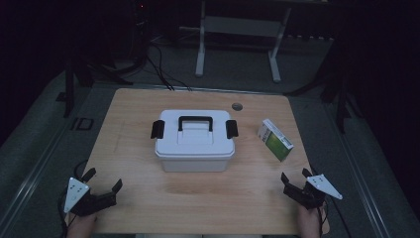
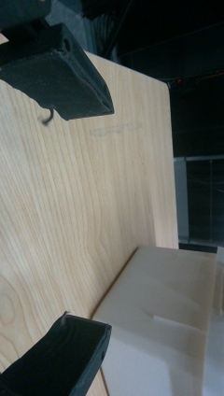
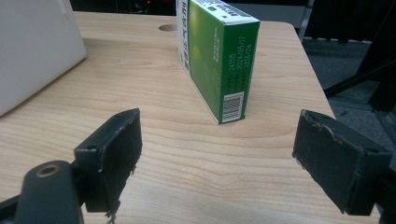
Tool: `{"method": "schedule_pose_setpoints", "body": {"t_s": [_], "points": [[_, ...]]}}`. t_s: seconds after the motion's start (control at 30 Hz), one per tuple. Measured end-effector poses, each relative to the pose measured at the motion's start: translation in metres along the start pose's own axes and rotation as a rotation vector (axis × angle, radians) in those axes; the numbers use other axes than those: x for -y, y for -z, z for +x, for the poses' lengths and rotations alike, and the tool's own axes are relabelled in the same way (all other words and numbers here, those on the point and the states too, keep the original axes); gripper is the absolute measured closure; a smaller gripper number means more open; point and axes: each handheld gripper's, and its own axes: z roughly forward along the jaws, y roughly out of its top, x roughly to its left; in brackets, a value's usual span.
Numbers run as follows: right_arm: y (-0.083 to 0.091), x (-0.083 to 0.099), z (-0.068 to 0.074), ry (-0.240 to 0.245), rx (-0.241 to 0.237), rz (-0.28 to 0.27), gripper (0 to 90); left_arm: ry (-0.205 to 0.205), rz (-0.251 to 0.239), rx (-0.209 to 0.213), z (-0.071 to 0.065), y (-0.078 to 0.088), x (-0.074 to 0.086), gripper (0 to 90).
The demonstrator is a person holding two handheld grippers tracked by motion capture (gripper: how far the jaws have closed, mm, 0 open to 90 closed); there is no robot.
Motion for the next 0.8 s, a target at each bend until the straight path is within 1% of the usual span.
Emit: {"method": "schedule_pose_setpoints", "body": {"t_s": [0.07,0.1,0.13,0.17,0.2,0.27,0.3,0.37,0.4,0.43,0.47,0.5,0.53,0.57,0.63,0.67,0.7,0.77,0.8], "points": [[0.001,-0.001,0.0,0.013,0.011,-0.006,13.9,-0.002,0.006,-0.007,0.001,0.0,-0.001,0.0],[0.002,-0.001,0.0,0.004,0.009,-0.013,13.5,0.013,0.003,-0.011,0.002,0.0,-0.001,0.0],[0.002,-0.001,0.0,0.004,0.009,-0.013,13.5,0.013,0.003,-0.011,0.002,0.0,-0.001,0.0],[0.003,-0.001,0.0,-0.011,0.004,-0.015,13.5,0.013,0.003,-0.011,0.002,0.0,-0.001,0.0],[0.003,-0.002,0.002,-0.014,0.003,-0.011,13.4,0.049,0.038,-0.007,0.003,-0.001,-0.004,0.0],[0.004,-0.003,0.003,-0.013,-0.002,-0.008,13.4,0.049,0.038,-0.007,0.003,-0.001,-0.004,0.0],[0.003,-0.004,0.007,-0.01,-0.031,-0.01,12.9,0.076,0.055,0.01,0.003,-0.001,-0.007,0.0],[0.002,-0.005,0.013,-0.027,-0.058,0.002,12.5,0.094,0.063,0.04,0.002,-0.002,-0.009,0.0],[0.002,-0.006,0.016,-0.032,-0.072,0.008,12.2,0.102,0.07,0.048,0.001,-0.003,-0.009,0.0],[0.001,-0.007,0.019,-0.027,-0.088,0.007,12.2,0.102,0.07,0.048,0.001,-0.003,-0.009,0.0],[0.001,-0.008,0.022,-0.018,-0.115,-0.003,12.0,0.098,0.073,0.079,0.0,-0.006,-0.011,0.0],[0.001,-0.008,0.022,-0.018,-0.115,-0.003,12.0,0.098,0.073,0.079,0.0,-0.006,-0.011,0.0],[-0.001,-0.011,0.028,-0.004,-0.146,-0.009,12.0,0.093,0.071,0.088,-0.001,-0.008,-0.013,0.4],[-0.003,-0.012,0.032,-0.001,-0.156,-0.007,12.1,0.097,0.066,0.088,-0.001,-0.01,-0.014,2.9],[-0.008,-0.014,0.038,0.007,-0.181,-0.004,12.4,0.1,0.069,0.094,0.0,-0.013,-0.016,4.3],[-0.011,-0.014,0.041,0.013,-0.192,0.002,13.0,0.096,0.072,0.09,-0.001,-0.015,-0.017,4.4],[-0.013,-0.015,0.043,0.023,-0.198,0.006,13.0,0.094,0.076,0.102,-0.001,-0.017,-0.017,5.2],[-0.017,-0.017,0.047,0.036,-0.213,0.008,13.8,0.08,0.082,0.108,-0.003,-0.02,-0.019,7.0],[-0.02,-0.018,0.049,0.041,-0.222,0.01,14.0,0.073,0.089,0.122,-0.004,-0.022,-0.019,10.5]]}}
